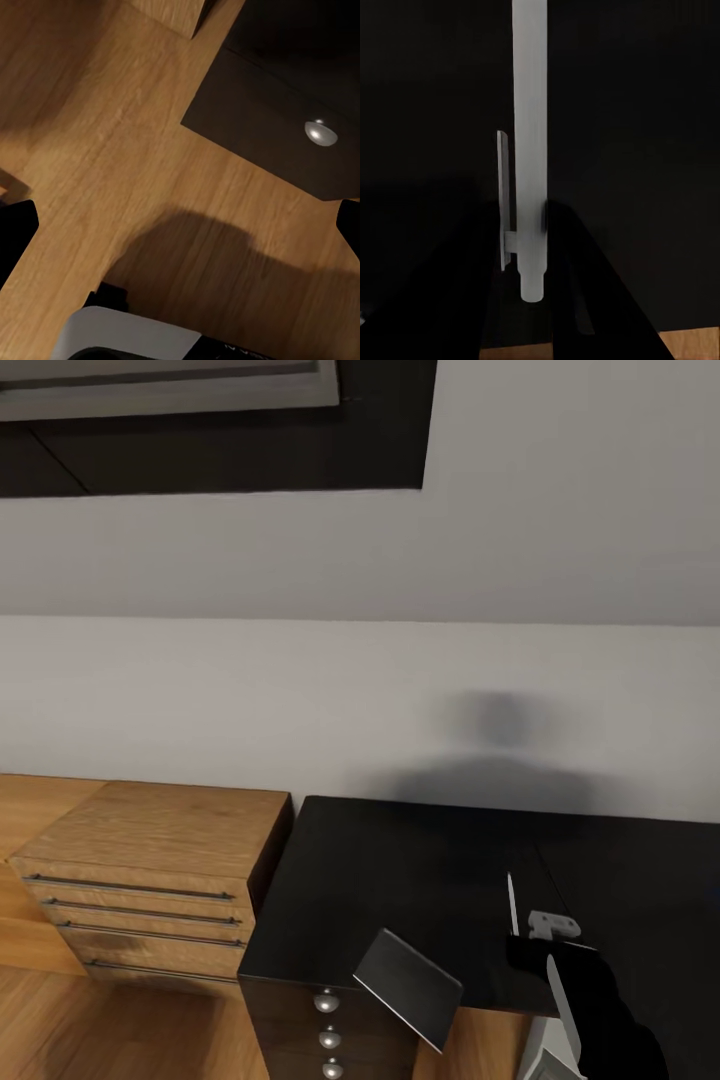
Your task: In the bedroom, organize the workspace by keeping the computer under the desk, ensuring the monitor is on the desk, placing the keyboard on the desk next to the monitor, placing the mouse on the desk next to the keyboard, moving the folder from the swivel chair onto the desk next to the mouse, stacking the notebook on top of the folder with the pen on top of the notebook, and positioning the swivel chair next to the desk.
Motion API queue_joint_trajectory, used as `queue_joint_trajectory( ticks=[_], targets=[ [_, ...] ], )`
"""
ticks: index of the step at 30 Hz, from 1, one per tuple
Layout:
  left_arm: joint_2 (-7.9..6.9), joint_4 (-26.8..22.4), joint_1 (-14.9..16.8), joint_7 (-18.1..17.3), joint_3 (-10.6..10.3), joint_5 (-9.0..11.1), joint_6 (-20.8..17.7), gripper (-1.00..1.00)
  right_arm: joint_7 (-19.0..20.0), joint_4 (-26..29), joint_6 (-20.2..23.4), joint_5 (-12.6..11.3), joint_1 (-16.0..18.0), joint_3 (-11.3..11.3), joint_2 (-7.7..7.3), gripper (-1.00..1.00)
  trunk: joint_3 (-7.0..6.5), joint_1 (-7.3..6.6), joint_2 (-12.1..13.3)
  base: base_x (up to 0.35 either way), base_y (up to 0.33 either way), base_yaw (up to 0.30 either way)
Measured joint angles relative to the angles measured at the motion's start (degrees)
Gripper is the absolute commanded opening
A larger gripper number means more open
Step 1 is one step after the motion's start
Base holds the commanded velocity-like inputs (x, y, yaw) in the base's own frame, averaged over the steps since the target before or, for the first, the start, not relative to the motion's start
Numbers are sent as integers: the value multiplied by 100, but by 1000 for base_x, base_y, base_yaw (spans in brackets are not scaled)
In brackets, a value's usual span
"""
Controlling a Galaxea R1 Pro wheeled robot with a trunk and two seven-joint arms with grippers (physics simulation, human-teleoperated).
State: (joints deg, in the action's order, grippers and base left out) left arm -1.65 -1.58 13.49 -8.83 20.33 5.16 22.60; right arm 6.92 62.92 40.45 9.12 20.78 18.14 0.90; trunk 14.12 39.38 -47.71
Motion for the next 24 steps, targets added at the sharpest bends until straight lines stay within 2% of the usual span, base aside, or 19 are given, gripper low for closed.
queue_joint_trajectory(
  ticks=[8, 24],
  targets=[
    [0, 0, 0, 0, 0, 0, 0, 100, 4, 1, 291, -1, 15, 6, -2, -100, 144, 176, -321, 0, 0, 0],
    [0, 0, 0, 0, 1, 0, 0, 100, 2, 1, 447, -1, 17, 12, -9, -100, 432, 528, -964, 0, 0, 0]
  ],
)
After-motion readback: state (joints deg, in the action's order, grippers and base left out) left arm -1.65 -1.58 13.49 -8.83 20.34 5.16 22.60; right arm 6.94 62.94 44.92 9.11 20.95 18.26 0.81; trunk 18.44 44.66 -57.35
